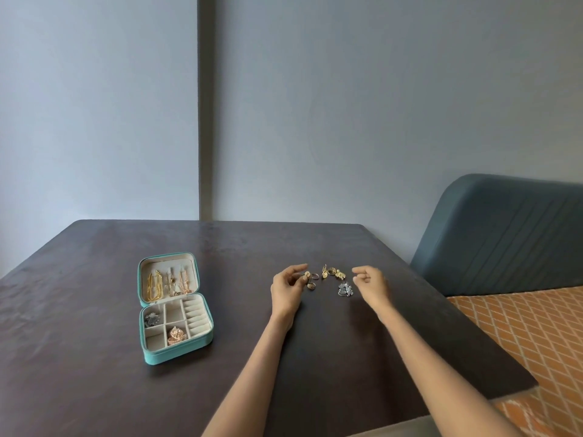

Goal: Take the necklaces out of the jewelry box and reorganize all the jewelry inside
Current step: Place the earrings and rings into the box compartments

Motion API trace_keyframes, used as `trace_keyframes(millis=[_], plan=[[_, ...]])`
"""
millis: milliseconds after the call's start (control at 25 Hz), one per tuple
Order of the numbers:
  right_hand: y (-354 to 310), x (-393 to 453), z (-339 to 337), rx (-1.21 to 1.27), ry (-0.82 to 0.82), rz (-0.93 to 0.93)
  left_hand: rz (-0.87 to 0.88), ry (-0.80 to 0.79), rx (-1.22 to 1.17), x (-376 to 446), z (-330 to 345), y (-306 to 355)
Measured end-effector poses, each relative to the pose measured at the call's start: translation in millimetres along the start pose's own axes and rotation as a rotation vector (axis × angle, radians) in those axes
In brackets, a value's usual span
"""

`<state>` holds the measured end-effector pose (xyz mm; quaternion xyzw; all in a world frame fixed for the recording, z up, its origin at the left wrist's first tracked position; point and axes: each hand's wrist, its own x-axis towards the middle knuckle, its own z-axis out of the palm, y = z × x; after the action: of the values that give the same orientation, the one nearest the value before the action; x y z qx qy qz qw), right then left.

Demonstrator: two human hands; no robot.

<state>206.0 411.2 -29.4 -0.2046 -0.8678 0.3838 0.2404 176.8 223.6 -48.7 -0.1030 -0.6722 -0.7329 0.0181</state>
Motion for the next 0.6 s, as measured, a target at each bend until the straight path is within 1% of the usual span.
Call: trace_keyframes(millis=[80, 160, 360, 600], plan=[[4.4, 5.1, -1.4, -0.053, -0.047, 0.036, 0.027, 0.01, 0.045, 1.5, 3.4, 2.4], [0.1, 9.6, 1.0, -0.084, -0.071, 0.026, 0.04, 0.013, 0.061, 7.0, 6.2, 1.3], [-14.6, 20.6, 5.0, -0.245, -0.193, 0.031, 0.044, -0.044, 0.059, 18.7, 7.6, -5.7], [-20.8, 29.0, 6.6, -0.333, -0.227, 0.026, 0.046, -0.069, 0.063, 24.7, 8.4, -11.6]])
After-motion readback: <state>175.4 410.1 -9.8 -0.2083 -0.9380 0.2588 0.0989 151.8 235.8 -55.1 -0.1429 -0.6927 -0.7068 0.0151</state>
